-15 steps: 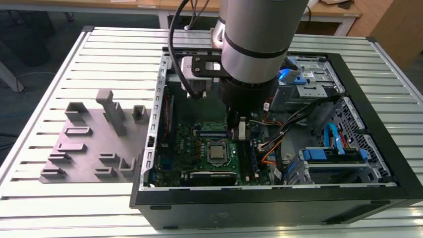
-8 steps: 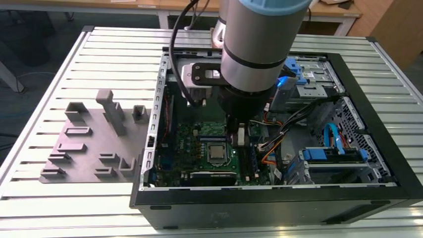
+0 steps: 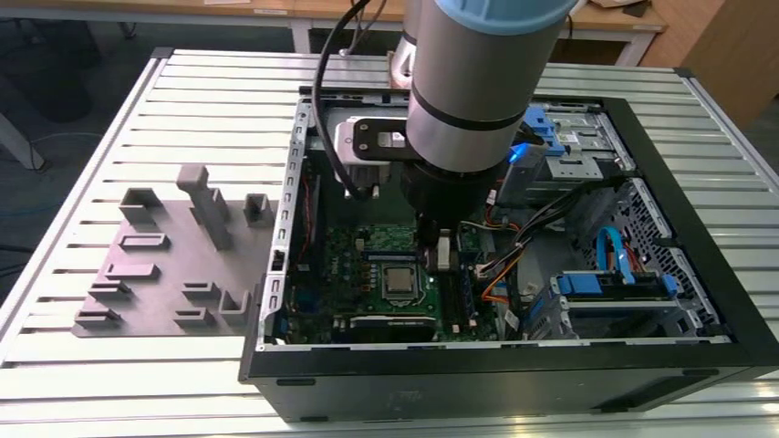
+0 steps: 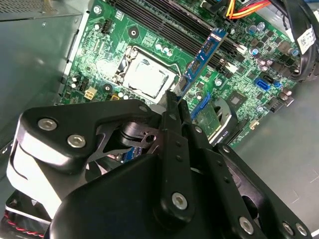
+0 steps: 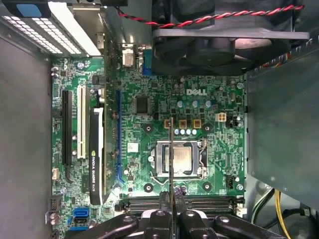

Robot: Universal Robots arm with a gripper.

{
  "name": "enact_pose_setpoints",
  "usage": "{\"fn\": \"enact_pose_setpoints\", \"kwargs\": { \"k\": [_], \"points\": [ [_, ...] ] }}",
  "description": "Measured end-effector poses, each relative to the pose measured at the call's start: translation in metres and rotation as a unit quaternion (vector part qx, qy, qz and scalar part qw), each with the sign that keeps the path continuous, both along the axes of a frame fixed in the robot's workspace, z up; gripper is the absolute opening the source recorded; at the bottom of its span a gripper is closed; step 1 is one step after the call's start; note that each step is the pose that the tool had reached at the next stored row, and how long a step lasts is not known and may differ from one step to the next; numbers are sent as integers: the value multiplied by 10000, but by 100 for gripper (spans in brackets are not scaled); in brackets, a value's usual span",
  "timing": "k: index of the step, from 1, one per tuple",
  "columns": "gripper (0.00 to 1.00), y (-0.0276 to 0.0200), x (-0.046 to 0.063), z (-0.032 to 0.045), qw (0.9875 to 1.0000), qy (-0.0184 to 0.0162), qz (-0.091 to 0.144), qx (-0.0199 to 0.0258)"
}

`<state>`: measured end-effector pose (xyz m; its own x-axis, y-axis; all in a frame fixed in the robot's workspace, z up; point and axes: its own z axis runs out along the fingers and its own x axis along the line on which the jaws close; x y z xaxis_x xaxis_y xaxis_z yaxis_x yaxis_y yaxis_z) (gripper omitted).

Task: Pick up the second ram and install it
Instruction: 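Insert the second ram into the second slot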

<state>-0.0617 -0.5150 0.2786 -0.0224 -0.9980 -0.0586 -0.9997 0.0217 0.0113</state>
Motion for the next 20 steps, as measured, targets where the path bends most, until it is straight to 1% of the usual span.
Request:
{"fn": "enact_pose_setpoints", "kwargs": {
  "k": [2, 3, 5, 8, 10, 13, 15, 17, 20],
  "points": [
    [11, 0, 0, 0, 10000, 0, -6, 0],
    [11, 0, 0, 0, 10000, 0, -45, 0],
    [11, 0, 1, -2, 9998, 0, -204, 0],
    [11, -1, 0, -6, 9989, 0, -476, -1],
    [11, 0, 0, -11, 9978, 0, -661, 0],
    [11, 0, 0, -17, 9957, 0, -930, 0],
    [11, 0, 0, -21, 9938, 0, -1109, 0],
    [11, 0, 0, -26, 9915, 0, -1301, 0],
    [11, 0, 0, -36, 9876, 0, -1569, 0]
  ]
}}
